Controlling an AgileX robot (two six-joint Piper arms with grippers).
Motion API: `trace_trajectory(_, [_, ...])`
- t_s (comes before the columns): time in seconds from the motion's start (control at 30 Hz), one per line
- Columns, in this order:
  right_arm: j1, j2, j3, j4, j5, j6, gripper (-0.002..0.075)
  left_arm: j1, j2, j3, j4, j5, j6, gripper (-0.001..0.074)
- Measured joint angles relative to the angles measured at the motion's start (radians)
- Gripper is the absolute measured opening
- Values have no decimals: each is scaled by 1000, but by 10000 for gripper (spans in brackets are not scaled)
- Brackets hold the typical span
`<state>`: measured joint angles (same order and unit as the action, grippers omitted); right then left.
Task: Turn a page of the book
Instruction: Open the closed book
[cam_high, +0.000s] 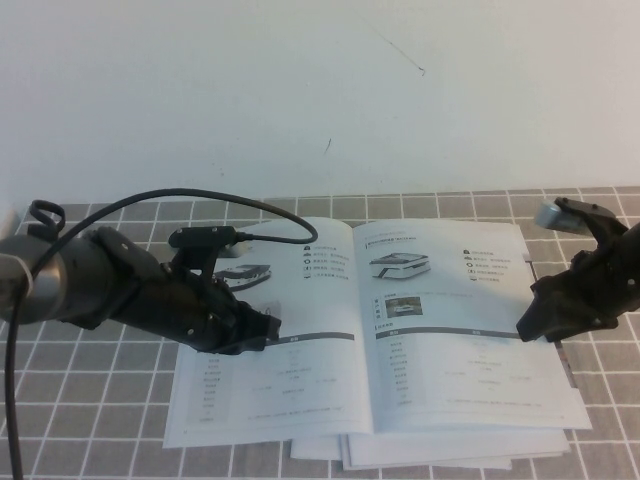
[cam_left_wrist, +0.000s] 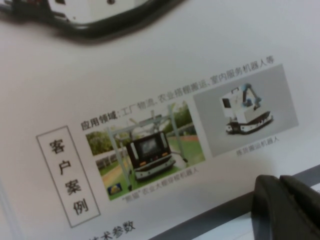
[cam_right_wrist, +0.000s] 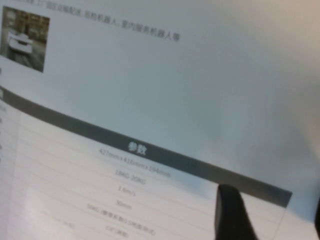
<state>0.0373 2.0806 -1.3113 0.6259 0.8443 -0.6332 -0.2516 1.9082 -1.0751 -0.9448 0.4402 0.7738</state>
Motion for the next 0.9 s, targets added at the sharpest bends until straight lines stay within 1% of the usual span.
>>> trace_trajectory(0.2, [-2, 5, 0, 72, 7, -90, 356, 0, 23, 0, -28, -1, 0, -4])
trace_trajectory(0.33, [-4, 13, 2, 163, 29, -168, 356, 0, 24, 0, -30, -1, 0, -4])
trace_trajectory(0.47, [-4, 13, 3, 279, 91, -248, 356, 0, 24, 0, -32, -2, 0, -4])
trace_trajectory(0.63, [-2, 13, 3, 352, 137, -291, 356, 0, 25, 0, -36, -2, 0, -4])
trace_trajectory(0.73, [-2, 15, -9, 336, 143, -286, 356, 0, 25, 0, -36, -2, 15, -4])
trace_trajectory(0.8, [-2, 19, -39, 277, 152, -246, 356, 0, 25, 0, -36, -2, 14, -4])
trace_trajectory(0.9, [-2, 21, -106, 135, 169, -151, 356, 0, 25, 0, -36, -2, 14, -4])
